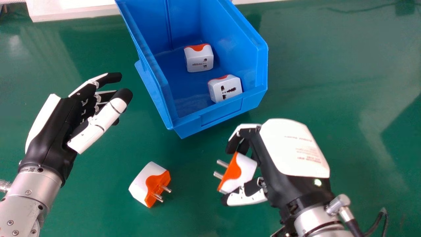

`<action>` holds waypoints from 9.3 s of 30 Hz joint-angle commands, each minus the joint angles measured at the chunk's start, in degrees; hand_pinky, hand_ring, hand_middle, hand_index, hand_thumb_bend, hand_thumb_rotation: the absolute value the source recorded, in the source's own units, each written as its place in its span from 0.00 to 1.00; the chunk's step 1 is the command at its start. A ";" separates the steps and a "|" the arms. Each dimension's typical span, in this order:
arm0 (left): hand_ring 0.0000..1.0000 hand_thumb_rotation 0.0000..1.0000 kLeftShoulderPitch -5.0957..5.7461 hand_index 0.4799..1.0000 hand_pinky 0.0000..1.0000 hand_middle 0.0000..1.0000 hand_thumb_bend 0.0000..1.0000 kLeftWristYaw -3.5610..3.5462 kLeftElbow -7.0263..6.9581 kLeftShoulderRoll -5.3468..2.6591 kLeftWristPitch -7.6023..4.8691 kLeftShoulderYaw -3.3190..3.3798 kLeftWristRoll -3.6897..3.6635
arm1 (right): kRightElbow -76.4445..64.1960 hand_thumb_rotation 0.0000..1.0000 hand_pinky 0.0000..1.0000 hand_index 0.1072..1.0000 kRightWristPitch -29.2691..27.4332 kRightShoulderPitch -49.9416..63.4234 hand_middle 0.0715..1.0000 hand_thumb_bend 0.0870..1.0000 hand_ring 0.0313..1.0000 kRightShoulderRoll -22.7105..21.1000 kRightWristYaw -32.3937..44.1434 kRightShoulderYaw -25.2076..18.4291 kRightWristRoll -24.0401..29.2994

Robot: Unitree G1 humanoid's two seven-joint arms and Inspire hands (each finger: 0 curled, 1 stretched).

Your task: Pick all objects and put in blue box

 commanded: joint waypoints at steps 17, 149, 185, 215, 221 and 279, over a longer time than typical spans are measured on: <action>0.73 0.71 -0.31 0.70 0.68 0.76 0.60 0.08 -0.63 0.79 -1.61 0.40 0.24 | -9.99 0.00 0.33 0.48 -1.35 0.30 0.51 0.44 0.42 7.26 0.65 3.13 1.88; 0.73 0.68 8.35 0.71 0.67 0.76 0.57 2.72 2.86 -6.28 -13.01 -0.69 -2.03 | 46.21 0.13 0.94 1.00 -9.37 -54.21 1.00 0.37 1.00 -6.71 -19.98 -5.85 19.13; 0.74 0.69 10.36 0.71 0.66 0.77 0.55 4.76 1.07 -7.91 -14.46 0.13 -2.76 | -0.59 0.13 0.87 0.95 -34.48 -0.25 1.00 0.27 1.00 -9.90 -26.49 -9.67 10.51; 0.76 0.73 10.02 0.73 0.69 0.79 0.47 8.93 -2.72 -11.91 -8.42 2.18 -7.03 | 10.43 0.03 0.90 0.93 -47.19 -9.96 0.98 0.24 0.99 -8.84 -16.96 -3.76 13.38; 0.76 0.73 10.22 0.74 0.69 0.79 0.45 9.21 -3.29 -12.12 -7.69 2.51 -7.60 | 15.42 0.01 0.90 0.93 -47.67 -14.08 0.98 0.20 1.00 -9.49 -12.66 -3.37 15.10; 0.77 0.74 10.04 0.75 0.70 0.80 0.43 9.23 -7.60 -11.14 -2.50 1.75 -6.56 | 37.74 0.06 0.87 0.92 -28.32 -48.76 0.98 0.41 0.96 -2.17 30.04 7.12 17.87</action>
